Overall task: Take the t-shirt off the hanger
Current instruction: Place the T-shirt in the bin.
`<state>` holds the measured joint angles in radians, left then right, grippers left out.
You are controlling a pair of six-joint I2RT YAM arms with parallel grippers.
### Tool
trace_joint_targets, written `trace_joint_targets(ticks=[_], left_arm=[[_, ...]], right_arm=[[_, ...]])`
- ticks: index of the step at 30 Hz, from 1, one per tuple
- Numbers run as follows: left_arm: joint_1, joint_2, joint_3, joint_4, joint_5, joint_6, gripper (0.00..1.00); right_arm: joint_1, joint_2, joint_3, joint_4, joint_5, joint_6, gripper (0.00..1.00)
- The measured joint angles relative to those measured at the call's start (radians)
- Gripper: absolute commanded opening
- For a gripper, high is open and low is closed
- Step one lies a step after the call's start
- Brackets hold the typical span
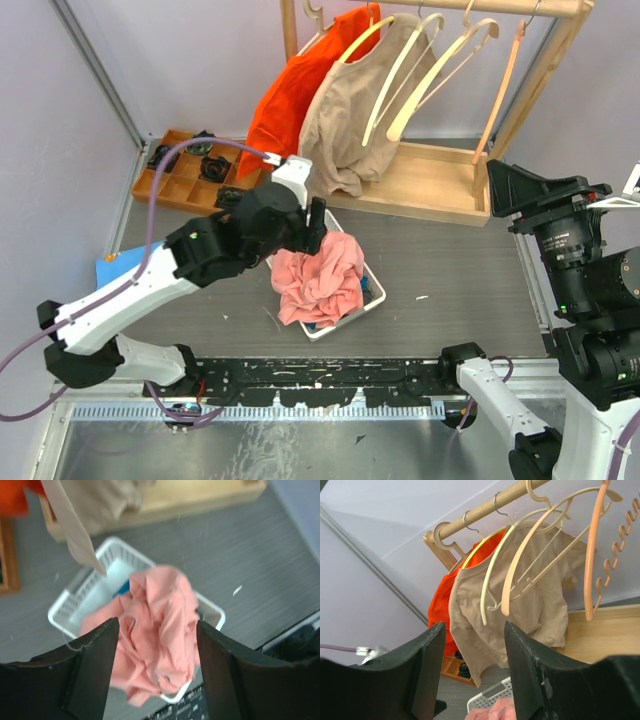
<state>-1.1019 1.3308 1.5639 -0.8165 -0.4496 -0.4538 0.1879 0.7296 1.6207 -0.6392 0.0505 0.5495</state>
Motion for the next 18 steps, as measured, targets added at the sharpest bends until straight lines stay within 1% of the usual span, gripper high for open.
trace_joint_targets(ticks=[4, 8, 12, 18], left_arm=[[0.022, -0.040, 0.048, 0.120, -0.011, 0.108, 0.79], [0.090, -0.036, 0.123, 0.221, 0.004, 0.208, 0.83], [0.184, 0.019, 0.222, 0.275, 0.050, 0.270, 0.85], [0.319, 0.146, 0.313, 0.337, 0.146, 0.305, 0.86]], right_arm=[[0.000, 0.012, 0.000, 0.023, -0.010, 0.001, 0.56], [0.000, 0.027, 0.000, 0.038, -0.019, 0.002, 0.56], [0.000, 0.042, 0.000, 0.052, -0.026, 0.002, 0.56], [0.000, 0.059, 0.000, 0.075, -0.048, 0.002, 0.56]])
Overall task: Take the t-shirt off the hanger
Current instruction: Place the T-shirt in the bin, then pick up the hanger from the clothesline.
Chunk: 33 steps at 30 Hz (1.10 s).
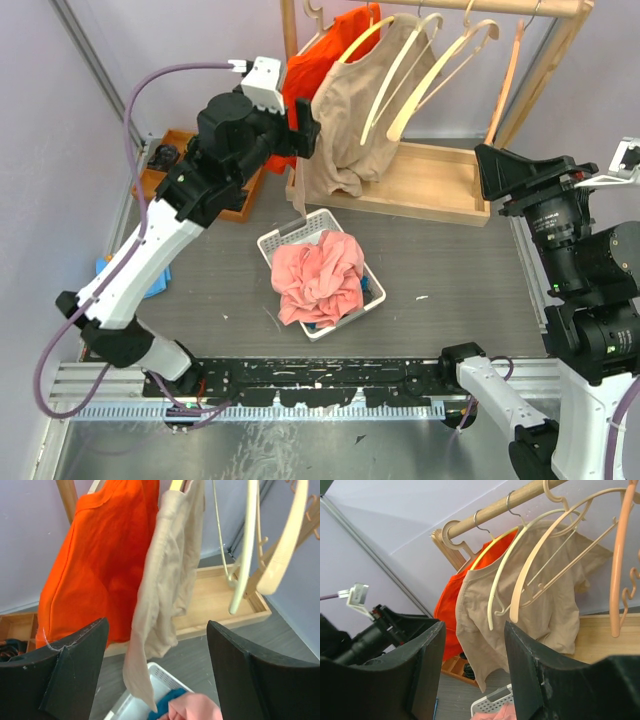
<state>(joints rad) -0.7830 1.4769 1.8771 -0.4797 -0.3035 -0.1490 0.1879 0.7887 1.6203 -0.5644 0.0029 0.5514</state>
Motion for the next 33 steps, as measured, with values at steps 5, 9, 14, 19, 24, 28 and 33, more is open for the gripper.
trace_joint_targets(ticks=[5, 9, 14, 19, 24, 28, 33], left_arm=[[0.079, 0.112, 0.072, 0.033, 0.065, 0.022, 0.87], [0.124, 0.188, 0.115, 0.063, 0.104, 0.044, 0.87], [0.156, 0.271, 0.184, 0.078, 0.133, 0.063, 0.87], [0.169, 0.338, 0.265, 0.084, 0.164, 0.071, 0.84], [0.170, 0.381, 0.320, 0.096, 0.192, 0.070, 0.76], [0.170, 0.410, 0.344, 0.097, 0.213, 0.071, 0.65], [0.170, 0.428, 0.348, 0.097, 0.228, 0.072, 0.35]], right_arm=[[0.000, 0.013, -0.001, 0.021, -0.024, 0.000, 0.56], [0.000, 0.019, -0.001, 0.026, -0.029, 0.000, 0.56], [0.000, 0.026, -0.001, 0.031, -0.031, 0.000, 0.56], [0.000, 0.034, -0.002, 0.035, -0.030, -0.001, 0.56], [0.000, 0.043, -0.003, 0.038, -0.030, -0.002, 0.56], [0.000, 0.050, -0.003, 0.042, -0.030, -0.005, 0.56], [0.000, 0.051, -0.003, 0.042, -0.030, -0.012, 0.56]])
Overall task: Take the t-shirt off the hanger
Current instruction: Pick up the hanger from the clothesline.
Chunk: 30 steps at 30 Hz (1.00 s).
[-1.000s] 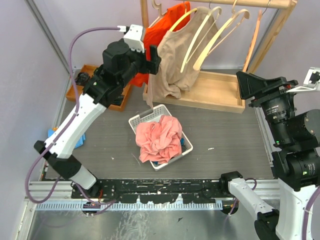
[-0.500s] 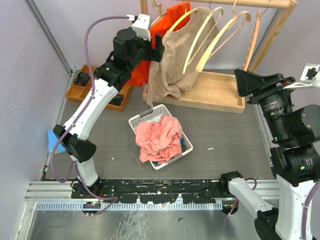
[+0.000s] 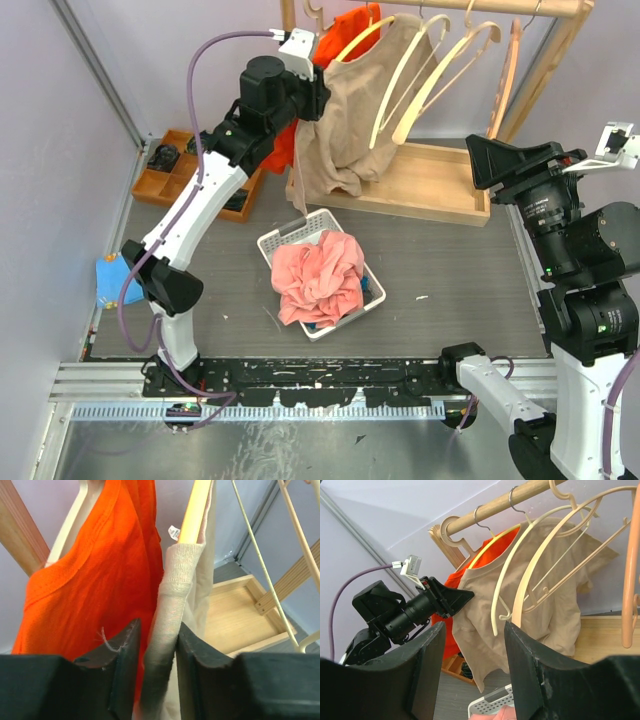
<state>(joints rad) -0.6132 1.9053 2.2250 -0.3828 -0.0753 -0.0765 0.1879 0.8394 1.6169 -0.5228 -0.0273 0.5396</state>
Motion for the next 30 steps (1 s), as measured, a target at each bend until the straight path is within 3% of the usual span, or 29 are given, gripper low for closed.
trace_joint_targets(ticks=[4, 10, 30], left_arm=[[0.000, 0.011, 0.004, -0.001, 0.013, 0.003, 0.25], [-0.006, 0.019, 0.020, -0.005, 0.052, 0.019, 0.00], [-0.004, 0.026, 0.123, -0.025, 0.112, 0.017, 0.00]], right_arm=[[0.000, 0.000, 0.000, 0.000, 0.000, -0.007, 0.56], [0.000, 0.000, 0.000, 0.000, 0.001, -0.011, 0.56], [0.000, -0.014, 0.000, 0.000, 0.015, -0.015, 0.56]])
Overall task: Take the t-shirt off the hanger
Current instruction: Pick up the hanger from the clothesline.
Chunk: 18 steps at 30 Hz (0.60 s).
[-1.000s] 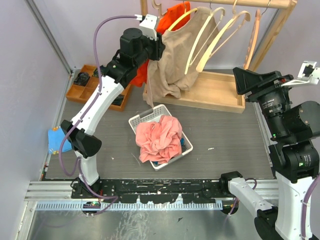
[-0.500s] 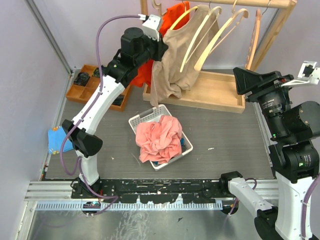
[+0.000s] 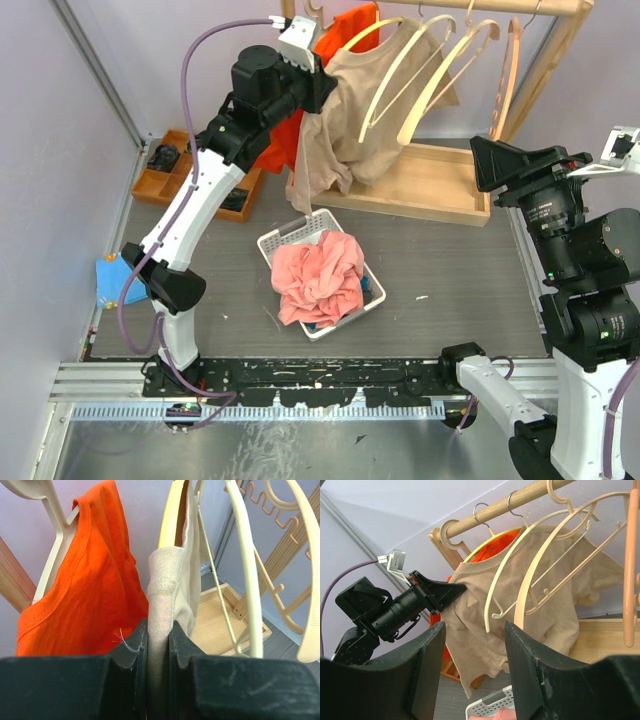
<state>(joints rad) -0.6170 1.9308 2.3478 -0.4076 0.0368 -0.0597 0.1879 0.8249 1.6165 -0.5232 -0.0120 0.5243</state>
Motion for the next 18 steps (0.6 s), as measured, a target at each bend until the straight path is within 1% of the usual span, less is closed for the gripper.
trace_joint_targets(ticks=[11, 18], left_arm=[[-0.004, -0.002, 0.000, 0.008, -0.017, 0.016, 0.00], [-0.028, 0.004, -0.003, 0.065, -0.052, 0.079, 0.00]], right_arm=[[0.000, 0.000, 0.000, 0.000, -0.002, 0.000, 0.56], [0.000, 0.000, 0.002, -0.001, -0.001, -0.004, 0.56]])
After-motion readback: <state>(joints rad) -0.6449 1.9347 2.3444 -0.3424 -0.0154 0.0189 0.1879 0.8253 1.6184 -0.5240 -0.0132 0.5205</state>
